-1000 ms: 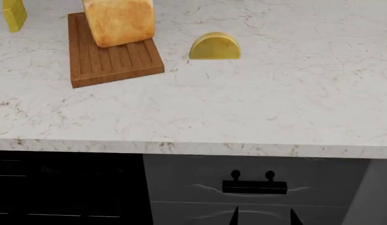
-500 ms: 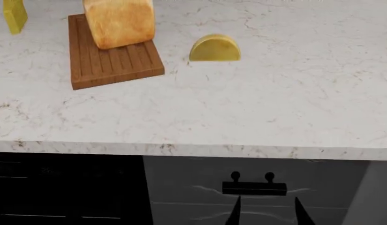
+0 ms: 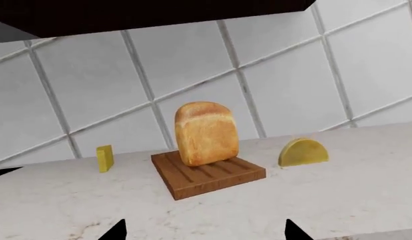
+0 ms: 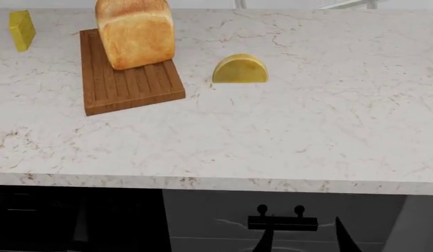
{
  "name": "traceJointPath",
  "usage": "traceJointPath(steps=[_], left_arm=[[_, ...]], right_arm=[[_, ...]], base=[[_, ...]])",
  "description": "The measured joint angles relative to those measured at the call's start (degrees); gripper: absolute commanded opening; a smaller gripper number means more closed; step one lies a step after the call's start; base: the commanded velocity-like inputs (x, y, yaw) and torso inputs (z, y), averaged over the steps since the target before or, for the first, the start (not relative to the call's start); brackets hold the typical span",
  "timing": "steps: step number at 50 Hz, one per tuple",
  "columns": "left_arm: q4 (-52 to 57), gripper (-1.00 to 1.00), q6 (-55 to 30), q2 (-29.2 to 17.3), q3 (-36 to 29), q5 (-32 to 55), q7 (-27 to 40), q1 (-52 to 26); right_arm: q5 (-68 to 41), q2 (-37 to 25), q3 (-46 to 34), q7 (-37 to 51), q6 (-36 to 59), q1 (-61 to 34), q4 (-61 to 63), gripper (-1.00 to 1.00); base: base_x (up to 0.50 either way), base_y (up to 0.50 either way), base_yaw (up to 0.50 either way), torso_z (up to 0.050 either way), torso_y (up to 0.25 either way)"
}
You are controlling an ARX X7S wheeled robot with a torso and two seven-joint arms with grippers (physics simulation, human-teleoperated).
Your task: Pick up the wedge of cheese and place it on the slice of bread to prepare a simple cheese on bread dish.
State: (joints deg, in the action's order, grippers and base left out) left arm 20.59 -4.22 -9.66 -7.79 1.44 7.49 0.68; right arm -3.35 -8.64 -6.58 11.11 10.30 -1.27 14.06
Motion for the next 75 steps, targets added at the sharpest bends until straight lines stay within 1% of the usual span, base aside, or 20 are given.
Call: traceJointPath(steps=[14, 23, 31, 42, 57, 65, 75], left_arm=[[0.93, 1.00, -0.64, -0.62, -0.34, 1.01, 0.26, -0.29], [3.27, 1.00, -3.05, -0.91, 0.12, 1.90, 0.99, -1.18], [5.90, 1.00, -6.42, -1.56, 0.33, 2.22, 1.45, -3.45], [8.89, 1.00, -13.00, -2.44, 0.10, 2.13, 1.85, -8.82], [9.31, 1.00, -20.76, -3.34, -0.04, 2.25, 1.80, -18.69], [9.17, 1.00, -24.58, -3.32, -0.44, 2.44, 1.70, -24.65], [7.30, 1.00, -27.53, -3.36, -0.75, 2.71, 1.53, -30.32]], right_arm=[[-0.32, -0.75, -0.40, 0.69, 0.76, -0.27, 0.95, 1.00], [-0.98, -1.53, -0.24, 1.01, 3.18, -0.76, 4.14, 1.00], [-1.60, -2.60, 0.68, 1.49, 6.63, -2.13, 7.67, 1.00], [-2.25, -4.06, 2.16, 2.19, 11.69, -5.62, 11.21, 1.00], [-3.05, -5.93, 3.45, 2.68, 19.47, -13.67, 14.12, 1.00], [-3.34, -6.65, 3.57, 2.69, 22.83, -18.52, 14.07, 1.00], [-4.04, -7.04, 3.27, 2.37, 27.05, -25.15, 12.73, 1.00]], base=[[0.00, 0.00, 0.00, 0.050, 0.000], [0.00, 0.00, 0.00, 0.000, 0.000], [0.00, 0.00, 0.00, 0.000, 0.000], [0.00, 0.00, 0.00, 0.000, 0.000], [0.00, 0.00, 0.00, 0.000, 0.000], [0.00, 0.00, 0.00, 0.000, 0.000], [0.00, 0.00, 0.00, 0.000, 0.000]])
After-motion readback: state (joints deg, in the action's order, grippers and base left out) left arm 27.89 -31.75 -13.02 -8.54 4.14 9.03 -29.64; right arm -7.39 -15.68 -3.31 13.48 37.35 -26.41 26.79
